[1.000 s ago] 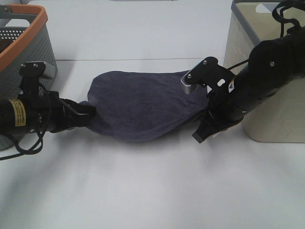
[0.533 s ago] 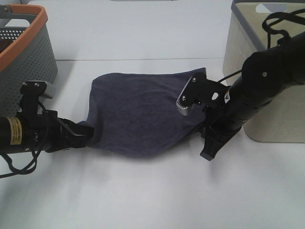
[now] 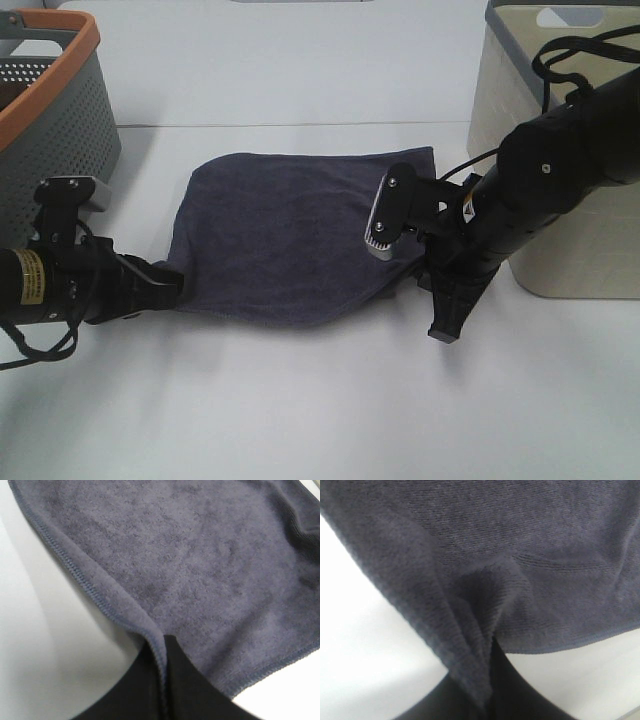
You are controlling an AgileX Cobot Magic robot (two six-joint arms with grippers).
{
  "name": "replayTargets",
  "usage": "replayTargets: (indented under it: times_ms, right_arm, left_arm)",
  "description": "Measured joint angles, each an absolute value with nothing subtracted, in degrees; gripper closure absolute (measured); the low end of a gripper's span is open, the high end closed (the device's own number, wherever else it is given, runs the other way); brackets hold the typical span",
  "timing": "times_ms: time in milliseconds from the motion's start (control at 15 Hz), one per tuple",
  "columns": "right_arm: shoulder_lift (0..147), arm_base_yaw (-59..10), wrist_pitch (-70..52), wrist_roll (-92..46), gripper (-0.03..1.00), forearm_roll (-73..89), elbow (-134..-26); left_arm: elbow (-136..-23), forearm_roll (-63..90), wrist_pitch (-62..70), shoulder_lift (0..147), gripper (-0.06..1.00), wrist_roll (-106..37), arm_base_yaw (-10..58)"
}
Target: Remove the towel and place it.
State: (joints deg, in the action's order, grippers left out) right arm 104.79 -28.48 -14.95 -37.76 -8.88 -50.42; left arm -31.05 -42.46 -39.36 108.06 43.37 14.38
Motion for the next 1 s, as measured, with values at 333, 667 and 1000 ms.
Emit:
replayTargets:
  times_ms: [333,667,1000]
  right_arm:
    - [104.79,-28.48,-17.02,-38.27,0.34,-10.94,-50.42]
    - [103.3,-28.48,-22.86,-38.27,0.24,-12.83,-50.42]
    - [100.84,-28.48,-29.62,-38.27,0.24,-12.49,-50.42]
  left_arm:
    - [-31.05,-42.46,-39.71,108.06,0.43,45.61,14.38]
    - [-31.05,-44.92,-39.71,108.06,0.1,50.53,14.38]
    - [-31.05,-45.72,-38.1,107.37,0.1,53.23,14.38]
